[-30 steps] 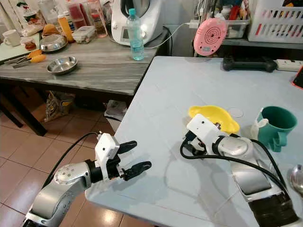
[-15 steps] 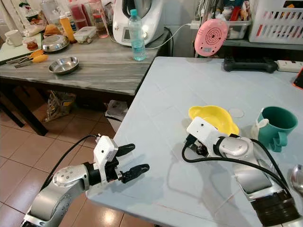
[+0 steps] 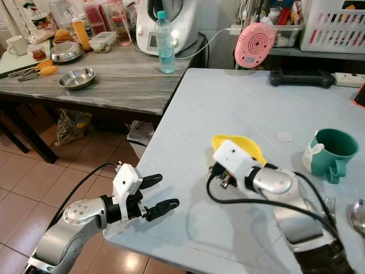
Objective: Setting the table
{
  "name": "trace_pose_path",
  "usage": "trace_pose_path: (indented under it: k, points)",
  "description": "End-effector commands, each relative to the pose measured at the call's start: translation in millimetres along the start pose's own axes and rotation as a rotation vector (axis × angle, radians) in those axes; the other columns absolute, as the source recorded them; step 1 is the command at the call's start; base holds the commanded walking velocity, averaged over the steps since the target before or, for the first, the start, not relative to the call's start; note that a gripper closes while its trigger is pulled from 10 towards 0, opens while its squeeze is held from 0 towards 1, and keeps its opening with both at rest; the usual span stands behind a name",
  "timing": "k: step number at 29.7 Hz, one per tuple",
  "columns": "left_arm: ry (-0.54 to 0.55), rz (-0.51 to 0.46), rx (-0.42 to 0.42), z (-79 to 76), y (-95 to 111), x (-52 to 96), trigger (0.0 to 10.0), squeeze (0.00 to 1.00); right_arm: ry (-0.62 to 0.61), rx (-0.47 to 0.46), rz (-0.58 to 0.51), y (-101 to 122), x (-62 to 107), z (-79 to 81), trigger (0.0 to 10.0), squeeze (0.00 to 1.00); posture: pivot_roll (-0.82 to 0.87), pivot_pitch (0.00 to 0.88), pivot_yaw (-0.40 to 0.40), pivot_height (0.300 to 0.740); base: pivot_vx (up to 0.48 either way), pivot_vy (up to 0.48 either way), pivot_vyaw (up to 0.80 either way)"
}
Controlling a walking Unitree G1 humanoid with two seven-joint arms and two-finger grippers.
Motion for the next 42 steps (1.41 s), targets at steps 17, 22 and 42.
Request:
trace_pose_path:
  k: [17,22,42]
  points:
    - [0.036,0.04,-0.029,9.7,-3,12.6,10.0,0.0,0.049,0.01,0.022,-10,-10.2,31.2,0.0,0.0,-0.1,0.025,0.099,0.74,0.0,0.0,0.0]
    - [0.098,0.033,-0.03,17.2,-2,14.7,10.0,0.0,-0.013,0.027,-0.055,1,-10.5,24.4,0.0,0.0,-0.09,0.025,0.094,0.74,0.0,0.0,0.0]
    - [0.626,-0.054,-0.019,80.9,21,25.6,10.0,0.0,-0.44,-0.401,-0.47,33,6.5,21.3,10.0,0.0,-0.11,0.018,0.099,0.74,0.0,0.0,0.0]
Point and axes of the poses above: a point about 5 cm out from each wrist's last joint towards the gripper, its own x axis pointing back from the gripper into the wrist, its own y axis along the axis of the wrist's last joint, z = x × y, the point moved 3 cm from there along -x, pointing out of the wrist towards the gripper, and after that the axes turned 15 degrees about -x, right-handed, at the moved point
